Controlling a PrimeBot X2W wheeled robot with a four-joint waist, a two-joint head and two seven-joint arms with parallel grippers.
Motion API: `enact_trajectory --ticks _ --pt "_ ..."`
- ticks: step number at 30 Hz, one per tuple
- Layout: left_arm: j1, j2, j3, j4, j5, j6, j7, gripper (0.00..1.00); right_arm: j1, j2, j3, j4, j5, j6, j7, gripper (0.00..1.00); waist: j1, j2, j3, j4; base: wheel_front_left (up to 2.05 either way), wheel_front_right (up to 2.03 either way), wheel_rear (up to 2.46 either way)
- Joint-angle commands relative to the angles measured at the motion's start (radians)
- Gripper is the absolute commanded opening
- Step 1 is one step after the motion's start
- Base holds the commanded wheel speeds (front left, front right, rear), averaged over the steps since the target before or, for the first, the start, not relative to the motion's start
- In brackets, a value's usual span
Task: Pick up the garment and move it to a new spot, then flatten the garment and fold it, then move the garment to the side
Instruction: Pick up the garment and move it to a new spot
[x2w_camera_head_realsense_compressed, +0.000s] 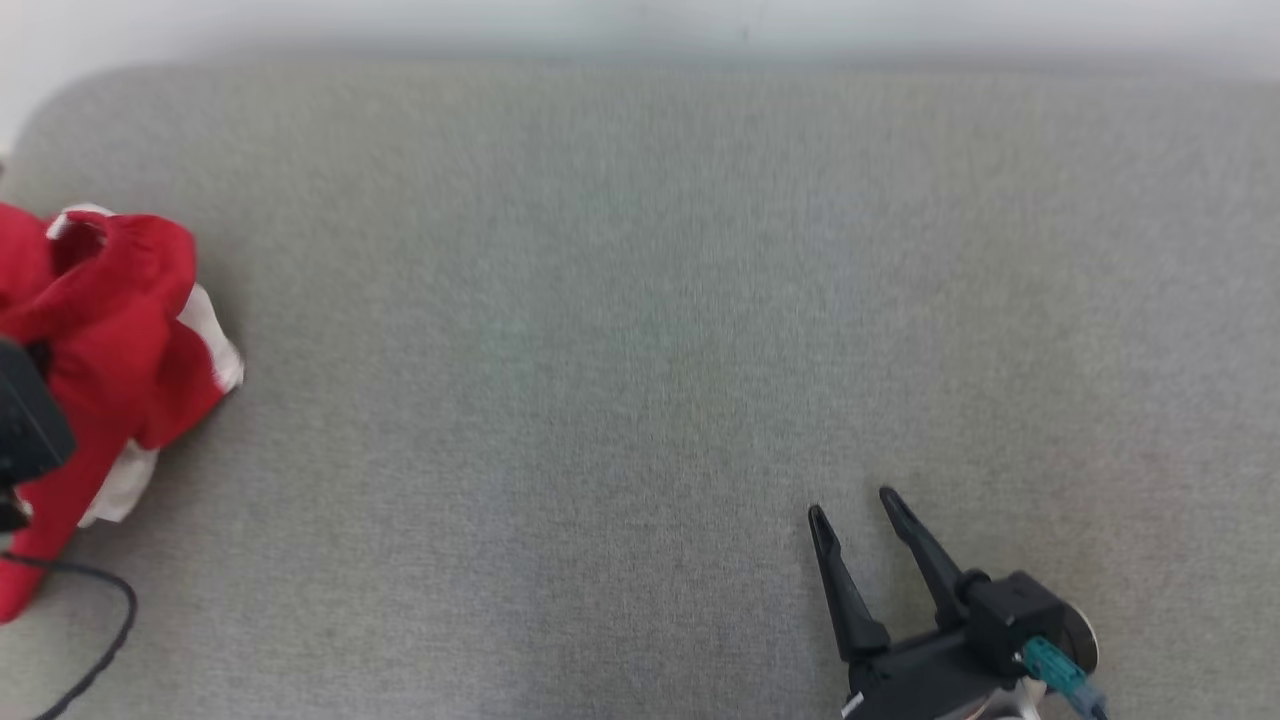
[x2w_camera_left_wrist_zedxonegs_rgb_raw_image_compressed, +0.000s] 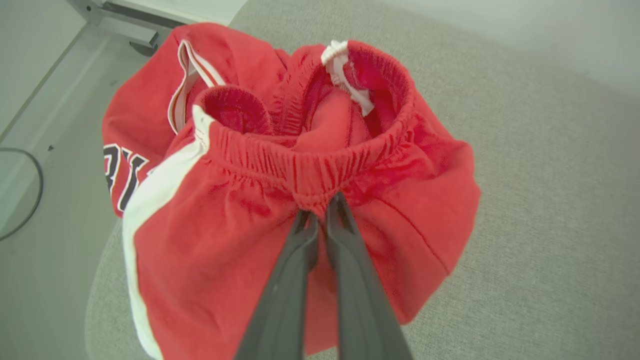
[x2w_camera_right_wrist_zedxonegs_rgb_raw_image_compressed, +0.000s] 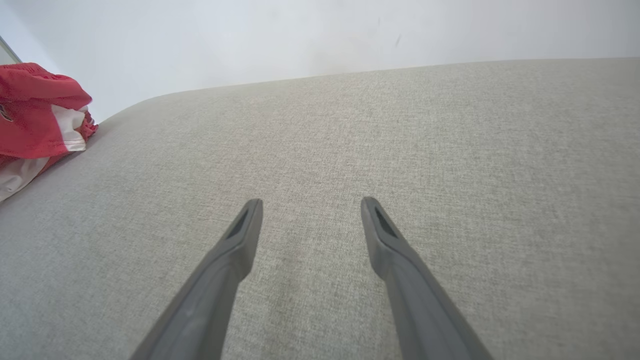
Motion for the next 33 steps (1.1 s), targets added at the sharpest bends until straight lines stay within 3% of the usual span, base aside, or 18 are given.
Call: enact_trajectory --ticks 1,7,17,27,33 --pt "-0.021 0.017 -0.008 -0.018 0.012 -0.015 0.001 0.0 0.023 -0.001 0.001 0.01 0.013 -0.002 -0.01 1.0 0.0 -0.0001 -0.108 0.008 0.0 0.0 0.0" --pt "-0.092 0.033 -0.058 -0.088 0.022 -0.072 0.002 0.0 0.075 -0.001 -0.03 0.031 0.044 -0.002 -0.018 1.0 0.0 -0.0001 -0.24 -0.02 0.0 0.0 0.0" --pt "-0.174 -0.045 -0.119 -0.174 -0.021 -0.123 -0.032 0.0 0.157 -0.001 -0.08 0.016 0.043 -0.002 -0.017 1.0 0.0 -0.0001 -0.336 -0.156 0.0 0.0 0.0" --pt "-0.157 -0.124 -0.176 -0.227 -0.033 -0.133 -0.078 0.0 0.172 -0.001 -0.11 -0.008 0.019 -0.002 -0.016 1.0 0.0 -0.0001 -0.335 -0.332 0.0 0.0 0.0" --pt "-0.099 -0.175 -0.221 -0.252 0.013 -0.108 -0.146 0.0 0.174 -0.001 -0.125 -0.032 0.006 -0.002 -0.002 1.0 0.0 -0.0001 -0.307 -0.431 0.0 0.0 0.0"
